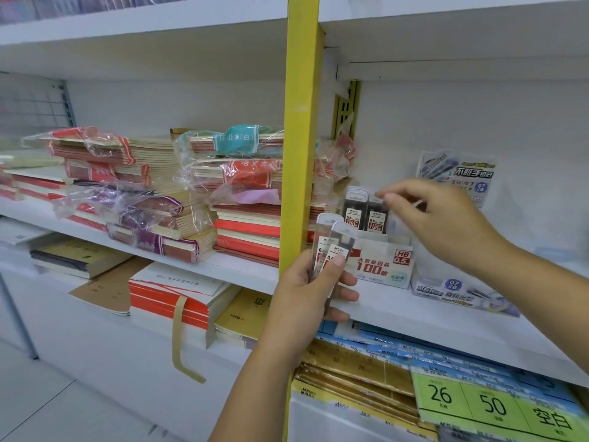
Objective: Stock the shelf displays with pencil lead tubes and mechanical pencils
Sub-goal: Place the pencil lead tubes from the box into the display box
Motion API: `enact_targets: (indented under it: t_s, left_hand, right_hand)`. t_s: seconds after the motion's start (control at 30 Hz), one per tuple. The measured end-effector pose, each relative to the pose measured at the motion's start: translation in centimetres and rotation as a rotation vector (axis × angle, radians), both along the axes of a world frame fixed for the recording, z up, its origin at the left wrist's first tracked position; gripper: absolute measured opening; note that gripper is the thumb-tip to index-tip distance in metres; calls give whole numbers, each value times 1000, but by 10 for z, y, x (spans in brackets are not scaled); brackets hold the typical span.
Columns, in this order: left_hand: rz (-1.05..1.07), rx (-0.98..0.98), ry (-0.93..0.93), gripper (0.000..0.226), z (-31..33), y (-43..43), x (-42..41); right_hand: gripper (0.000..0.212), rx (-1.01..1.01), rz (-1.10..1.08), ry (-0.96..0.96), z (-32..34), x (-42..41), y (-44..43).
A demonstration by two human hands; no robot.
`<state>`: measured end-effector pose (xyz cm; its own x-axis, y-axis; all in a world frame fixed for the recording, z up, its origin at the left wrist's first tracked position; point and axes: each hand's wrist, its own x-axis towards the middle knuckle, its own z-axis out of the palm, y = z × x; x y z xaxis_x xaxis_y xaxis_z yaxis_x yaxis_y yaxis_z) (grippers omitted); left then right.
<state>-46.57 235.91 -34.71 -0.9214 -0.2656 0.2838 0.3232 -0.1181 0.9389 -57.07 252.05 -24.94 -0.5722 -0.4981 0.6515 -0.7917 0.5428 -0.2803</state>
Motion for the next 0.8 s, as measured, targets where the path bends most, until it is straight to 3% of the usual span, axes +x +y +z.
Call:
enact_targets:
  t_s: [0.1,0.27,0.37,0.5,0.67,0.8]
  left_hand:
    - [-31,-10,13,12,1,4,0]
    - [-50,-14,17,16,-1,8,-1]
    - [-32,-15,4,24,-2,6,-3]
    - [11,-28,-17,23,-4,2,-6]
    - [38,-54,-16,22,-4,0,-7]
    - [44,-59,-17,21,-4,1,-7]
  right_hand:
    - [17,12,209,-195,-10,32,-4]
    - [14,-240,313,-432,-20,31,-8]
    - [10,-391,211,-396,-11,19,-1]
    - [17,-584,130,-153,11,-3,10]
    - [13,-194,-58,173,12,-21,7]
    - [19,16,-103,206,3,-29,2]
